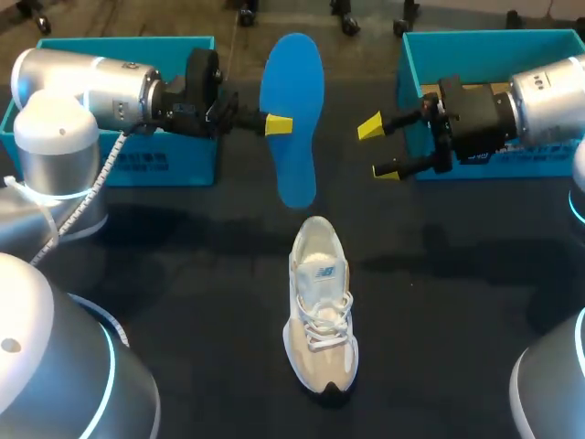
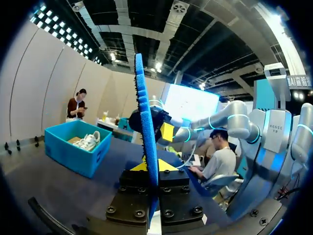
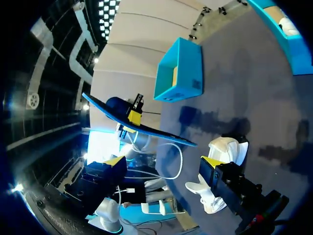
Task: Take the shoe out of the shoebox, open the shoe tongue, remove and reinsert the insole, then place the shoe into the shoebox
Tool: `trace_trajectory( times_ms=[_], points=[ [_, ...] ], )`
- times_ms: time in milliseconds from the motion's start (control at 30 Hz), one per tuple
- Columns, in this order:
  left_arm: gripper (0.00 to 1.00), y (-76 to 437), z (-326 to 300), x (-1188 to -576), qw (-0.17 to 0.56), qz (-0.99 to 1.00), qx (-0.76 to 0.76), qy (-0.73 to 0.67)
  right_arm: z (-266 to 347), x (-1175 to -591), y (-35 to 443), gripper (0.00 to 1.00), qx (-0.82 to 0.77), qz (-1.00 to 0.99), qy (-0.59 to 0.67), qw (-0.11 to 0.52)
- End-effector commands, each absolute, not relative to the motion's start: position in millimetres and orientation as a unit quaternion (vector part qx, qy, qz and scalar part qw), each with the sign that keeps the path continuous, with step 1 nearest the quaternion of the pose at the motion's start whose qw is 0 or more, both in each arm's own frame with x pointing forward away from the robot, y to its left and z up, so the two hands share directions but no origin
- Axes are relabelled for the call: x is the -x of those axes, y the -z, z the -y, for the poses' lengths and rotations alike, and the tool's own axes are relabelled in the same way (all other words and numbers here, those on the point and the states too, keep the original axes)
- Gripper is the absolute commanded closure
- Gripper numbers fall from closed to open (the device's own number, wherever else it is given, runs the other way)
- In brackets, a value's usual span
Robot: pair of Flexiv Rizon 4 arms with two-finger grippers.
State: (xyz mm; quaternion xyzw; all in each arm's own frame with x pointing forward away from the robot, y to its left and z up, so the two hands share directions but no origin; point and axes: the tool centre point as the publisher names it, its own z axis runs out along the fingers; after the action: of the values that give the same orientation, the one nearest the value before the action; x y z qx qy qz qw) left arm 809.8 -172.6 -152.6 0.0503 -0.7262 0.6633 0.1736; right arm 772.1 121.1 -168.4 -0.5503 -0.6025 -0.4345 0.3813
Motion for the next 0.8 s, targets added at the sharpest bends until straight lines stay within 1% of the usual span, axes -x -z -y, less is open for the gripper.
trace_trajectory(
  times_ms=[33,100,133,233,267,333,367,400,800],
  points=[
    [1.0,152,172,-807,0.171,0.726,-0.052,-0.664,-122,-772,169,0.0,0.551,0.603,0.434,0.38],
    [1.0,152,172,-807,0.171,0.726,-0.052,-0.664,-122,-772,169,0.0,0.551,0.603,0.434,0.38],
    [1.0,155,173,-809,0.176,0.728,-0.016,-0.663,-122,-772,169,0.0,0.551,0.603,0.434,0.38],
    [1.0,157,170,-813,0.122,0.717,0.056,-0.684,-122,-772,169,0.0,0.551,0.603,0.434,0.38],
    [1.0,157,168,-815,0.085,0.712,0.069,-0.693,-122,-772,169,0.0,0.551,0.603,0.434,0.38],
    [1.0,158,165,-813,0.035,0.693,0.151,-0.704,-122,-772,169,0.0,0.551,0.603,0.434,0.38],
    [1.0,160,158,-808,-0.007,0.673,0.245,-0.697,-122,-772,169,0.0,0.551,0.603,0.434,0.38],
    [1.0,164,153,-806,-0.033,0.654,0.333,-0.679,-122,-772,169,0.0,0.551,0.603,0.434,0.38],
    [1.0,164,153,-806,-0.033,0.654,0.333,-0.679,-122,-772,169,0.0,0.551,0.603,0.434,0.38]
  ],
)
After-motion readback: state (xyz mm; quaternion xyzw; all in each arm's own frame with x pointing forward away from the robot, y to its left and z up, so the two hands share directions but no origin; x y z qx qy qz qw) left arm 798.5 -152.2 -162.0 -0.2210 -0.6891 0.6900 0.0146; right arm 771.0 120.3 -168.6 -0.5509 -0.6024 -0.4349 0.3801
